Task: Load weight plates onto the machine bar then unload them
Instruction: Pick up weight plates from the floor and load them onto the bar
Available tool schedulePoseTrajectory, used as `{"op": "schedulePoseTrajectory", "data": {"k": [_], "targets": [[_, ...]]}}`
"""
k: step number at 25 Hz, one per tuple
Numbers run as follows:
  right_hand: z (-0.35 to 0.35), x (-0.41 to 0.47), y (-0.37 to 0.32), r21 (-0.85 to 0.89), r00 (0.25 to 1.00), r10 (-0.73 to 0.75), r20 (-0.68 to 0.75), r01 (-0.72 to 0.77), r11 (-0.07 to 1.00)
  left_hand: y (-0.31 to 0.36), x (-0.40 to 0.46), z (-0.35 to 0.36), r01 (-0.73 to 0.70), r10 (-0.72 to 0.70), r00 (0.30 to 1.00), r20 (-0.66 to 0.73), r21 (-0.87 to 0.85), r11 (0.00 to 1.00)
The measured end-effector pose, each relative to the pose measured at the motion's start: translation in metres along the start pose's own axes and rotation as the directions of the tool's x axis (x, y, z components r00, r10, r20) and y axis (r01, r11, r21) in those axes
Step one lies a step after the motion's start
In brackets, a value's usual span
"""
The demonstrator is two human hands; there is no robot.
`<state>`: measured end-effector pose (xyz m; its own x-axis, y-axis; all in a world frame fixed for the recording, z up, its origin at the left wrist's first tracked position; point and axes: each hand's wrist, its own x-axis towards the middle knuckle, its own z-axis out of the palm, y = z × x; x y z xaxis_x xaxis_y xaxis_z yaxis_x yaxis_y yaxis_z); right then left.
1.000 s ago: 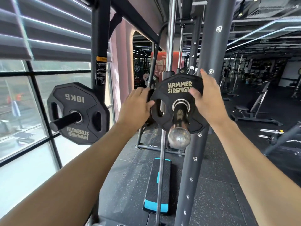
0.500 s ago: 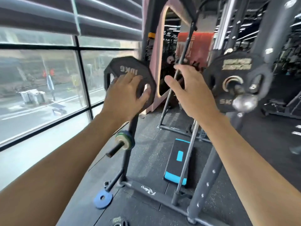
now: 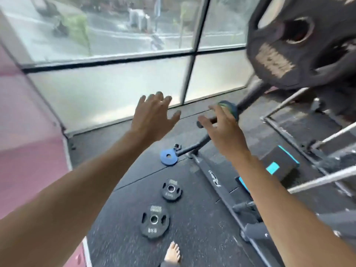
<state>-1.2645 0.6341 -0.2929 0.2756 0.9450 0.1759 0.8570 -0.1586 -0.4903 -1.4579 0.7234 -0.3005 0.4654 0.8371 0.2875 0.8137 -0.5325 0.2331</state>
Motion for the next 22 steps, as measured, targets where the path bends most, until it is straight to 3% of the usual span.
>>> {"op": "schedulePoseTrajectory", "data": {"k": [4,9,16,22], "targets": [[0.122,0.016,0.038,0.013,0.966,0.033,0.256,-0.037,0.999,-0.051,-0.035,0.098,0.22,-0.218,0.959,0.182,0.007,0.976],[0.291,-0.01,0.092,-0.08,0.855,0.061,0.515,-0.023,0.997,-0.116,-0.119,0.258,0.424,-0.416,0.835,0.36,0.062,0.904],[0.548,-0.087,0.223,-0.181,0.728,0.241,0.642,-0.161,0.97,-0.169,-0.245,0.515,0.559,-0.504,0.637,0.583,0.101,0.823],[0.723,-0.167,0.348,-0.296,0.617,0.483,0.622,-0.386,0.874,-0.192,-0.333,0.716,0.588,-0.492,0.478,0.728,0.151,0.795]]}}
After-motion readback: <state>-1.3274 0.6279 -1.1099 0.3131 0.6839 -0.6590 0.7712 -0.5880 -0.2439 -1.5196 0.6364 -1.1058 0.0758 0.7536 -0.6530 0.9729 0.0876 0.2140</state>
